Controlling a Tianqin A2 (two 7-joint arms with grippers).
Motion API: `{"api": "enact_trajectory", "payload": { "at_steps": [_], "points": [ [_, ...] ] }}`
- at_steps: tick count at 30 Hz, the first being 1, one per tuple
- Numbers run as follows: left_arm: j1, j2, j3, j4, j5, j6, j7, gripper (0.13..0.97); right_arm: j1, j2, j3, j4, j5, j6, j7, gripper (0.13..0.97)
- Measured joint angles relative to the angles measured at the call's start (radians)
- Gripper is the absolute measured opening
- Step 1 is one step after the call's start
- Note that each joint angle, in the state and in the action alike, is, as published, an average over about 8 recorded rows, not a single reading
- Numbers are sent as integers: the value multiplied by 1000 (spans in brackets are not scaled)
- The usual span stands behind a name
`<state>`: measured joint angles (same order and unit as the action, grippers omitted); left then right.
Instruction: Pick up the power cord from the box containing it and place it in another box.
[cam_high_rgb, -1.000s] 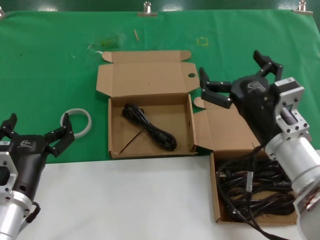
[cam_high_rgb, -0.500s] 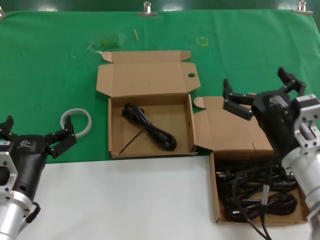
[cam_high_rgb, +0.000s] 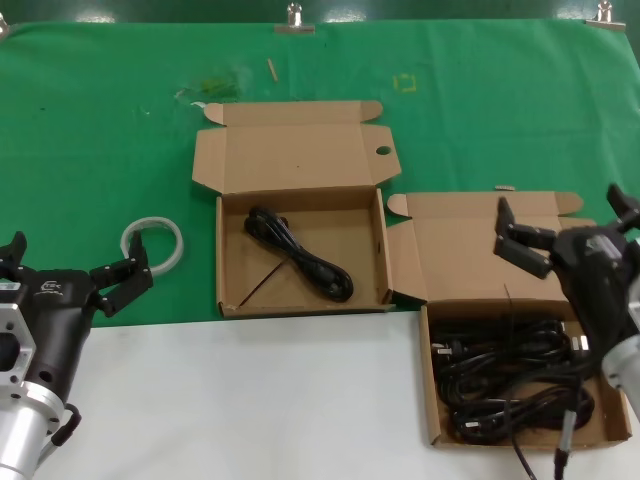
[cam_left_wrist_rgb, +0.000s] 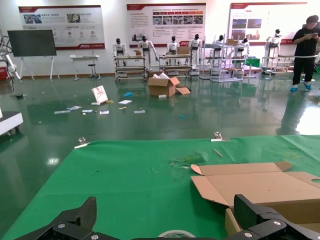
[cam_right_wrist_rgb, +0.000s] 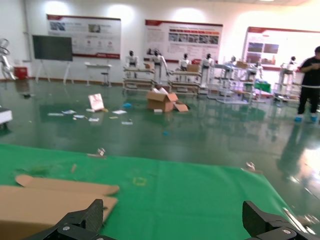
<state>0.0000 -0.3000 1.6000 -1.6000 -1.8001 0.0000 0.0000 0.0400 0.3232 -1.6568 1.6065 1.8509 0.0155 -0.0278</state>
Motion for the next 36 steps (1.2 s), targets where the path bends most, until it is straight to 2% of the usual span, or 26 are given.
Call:
{"api": "enact_trajectory", "payload": {
  "at_steps": [6, 36],
  "points": [
    [0, 0, 0, 0, 0, 0, 0, 966, -19, -11, 27, -3, -24, -7, 13, 966],
    [0, 0, 0, 0, 0, 0, 0, 966, -20, -12, 28, -3, -26, -8, 14, 966]
  ]
}}
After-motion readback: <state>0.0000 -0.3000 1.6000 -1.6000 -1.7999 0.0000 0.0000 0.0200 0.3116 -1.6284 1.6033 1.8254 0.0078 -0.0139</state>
